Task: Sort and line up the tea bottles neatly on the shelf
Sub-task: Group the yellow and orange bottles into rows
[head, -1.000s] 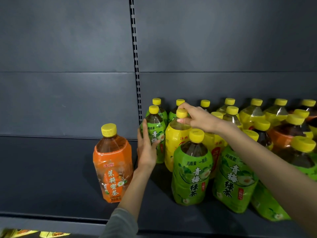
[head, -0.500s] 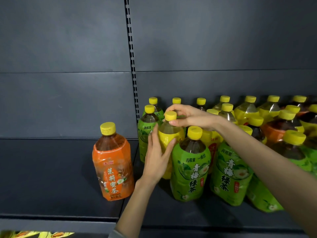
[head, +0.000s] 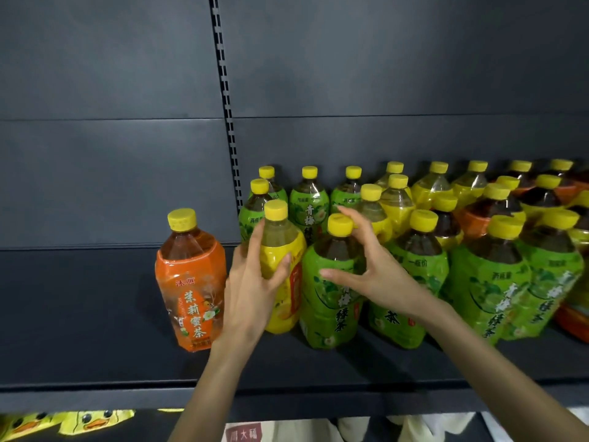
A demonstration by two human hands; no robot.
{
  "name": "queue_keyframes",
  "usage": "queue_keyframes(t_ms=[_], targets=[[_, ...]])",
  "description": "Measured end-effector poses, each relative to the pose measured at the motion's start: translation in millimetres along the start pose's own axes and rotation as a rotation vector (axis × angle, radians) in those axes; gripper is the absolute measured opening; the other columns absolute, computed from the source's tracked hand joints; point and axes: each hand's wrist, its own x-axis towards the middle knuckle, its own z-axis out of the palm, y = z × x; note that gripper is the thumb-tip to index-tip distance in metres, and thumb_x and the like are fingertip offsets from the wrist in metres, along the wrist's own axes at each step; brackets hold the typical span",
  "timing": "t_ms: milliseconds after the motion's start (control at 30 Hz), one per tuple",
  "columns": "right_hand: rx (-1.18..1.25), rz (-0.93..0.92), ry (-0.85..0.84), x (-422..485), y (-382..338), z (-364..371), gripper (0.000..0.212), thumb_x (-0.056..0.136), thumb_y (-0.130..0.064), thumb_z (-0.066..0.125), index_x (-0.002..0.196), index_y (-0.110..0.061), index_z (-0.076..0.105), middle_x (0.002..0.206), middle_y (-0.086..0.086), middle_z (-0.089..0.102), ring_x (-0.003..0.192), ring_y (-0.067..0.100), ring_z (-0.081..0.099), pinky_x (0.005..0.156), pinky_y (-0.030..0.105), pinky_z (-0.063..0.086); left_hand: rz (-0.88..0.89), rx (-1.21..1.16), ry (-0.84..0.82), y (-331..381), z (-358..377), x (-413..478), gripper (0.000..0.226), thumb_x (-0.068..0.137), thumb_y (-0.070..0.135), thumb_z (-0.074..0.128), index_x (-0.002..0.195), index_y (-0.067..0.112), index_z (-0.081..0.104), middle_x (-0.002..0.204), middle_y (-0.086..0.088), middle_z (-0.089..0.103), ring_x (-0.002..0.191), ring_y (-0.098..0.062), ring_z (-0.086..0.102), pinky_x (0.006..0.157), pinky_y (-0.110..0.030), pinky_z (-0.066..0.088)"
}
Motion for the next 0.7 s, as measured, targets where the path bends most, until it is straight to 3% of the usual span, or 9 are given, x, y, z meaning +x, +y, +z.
queue_keyframes(t_ms=[100,200,300,467,567,633,700], targets=[[0.036,-0.002,0.049,1,-1,-1,0.064,0.081,-0.049,0.058,0.137,-0.044,0.026,0.136,-0.032,0.033,0.125,-0.015,0.030,0.108,0.018,0.028,0.008,0.003,0.006,4,-12,-15,0.071,0.083,0.057,0.042,0.147,0.038,0.019,0.130,-0.007,0.046,0.110,-0.016,0.047,0.085,-0.028,0.039],[0.126,-0.002,0.147,8,-1,2,0.038,0.087,-0.044,0.052,0.122,-0.031,0.052,0.125,-0.019,0.057,0.120,-0.007,0.047,0.109,0.032,0.037,0.000,-0.012,0.011,7,-17,-24,0.069,0.085,0.054,0.040,0.147,0.039,0.016,0.133,-0.002,0.040,0.110,-0.007,0.040,0.087,-0.026,0.037],[0.203,0.008,0.150,12,-2,4,0.038,0.086,-0.036,0.056,0.120,-0.019,0.056,0.123,-0.006,0.063,0.121,0.003,0.051,0.108,0.037,0.039,-0.004,0.009,0.021,12,-14,-28,0.070,0.087,0.048,0.049,0.147,0.037,0.014,0.144,-0.002,0.028,0.127,-0.016,0.036,0.095,-0.030,0.040],[0.240,0.017,0.205,17,-2,5,0.019,0.091,-0.018,0.059,0.109,-0.025,0.059,0.114,-0.006,0.066,0.114,0.003,0.055,0.100,0.027,0.043,0.011,0.076,0.042,10,-18,-31,0.084,0.078,0.049,0.065,0.146,0.036,0.017,0.143,-0.002,0.028,0.129,-0.023,0.036,0.094,-0.042,0.048],[0.262,0.039,0.217,21,-10,1,0.018,0.092,-0.018,0.057,0.109,-0.024,0.060,0.109,-0.012,0.067,0.106,-0.008,0.056,0.089,0.012,0.042,0.048,0.023,0.005,6,-27,-36,0.081,0.076,0.050,0.061,0.142,0.046,0.014,0.145,0.001,0.027,0.127,-0.011,0.034,0.096,-0.031,0.044],[0.275,0.052,0.236,31,-19,-6,0.017,0.092,-0.019,0.058,0.108,-0.022,0.061,0.106,-0.012,0.067,0.100,-0.009,0.058,0.087,0.012,0.041,0.078,-0.007,-0.037,5,-33,-37,0.078,0.075,0.051,0.059,0.137,0.051,0.013,0.146,0.004,0.027,0.123,-0.001,0.029,0.093,-0.012,0.036],[0.285,0.047,0.272,45,-28,-14,0.017,0.092,-0.019,0.058,0.109,-0.019,0.062,0.106,-0.007,0.069,0.101,0.001,0.061,0.090,0.017,0.043,0.092,-0.041,-0.076,3,-37,-38,0.077,0.074,0.050,0.060,0.136,0.052,0.014,0.145,0.007,0.029,0.125,0.001,0.030,0.086,-0.001,0.031]])
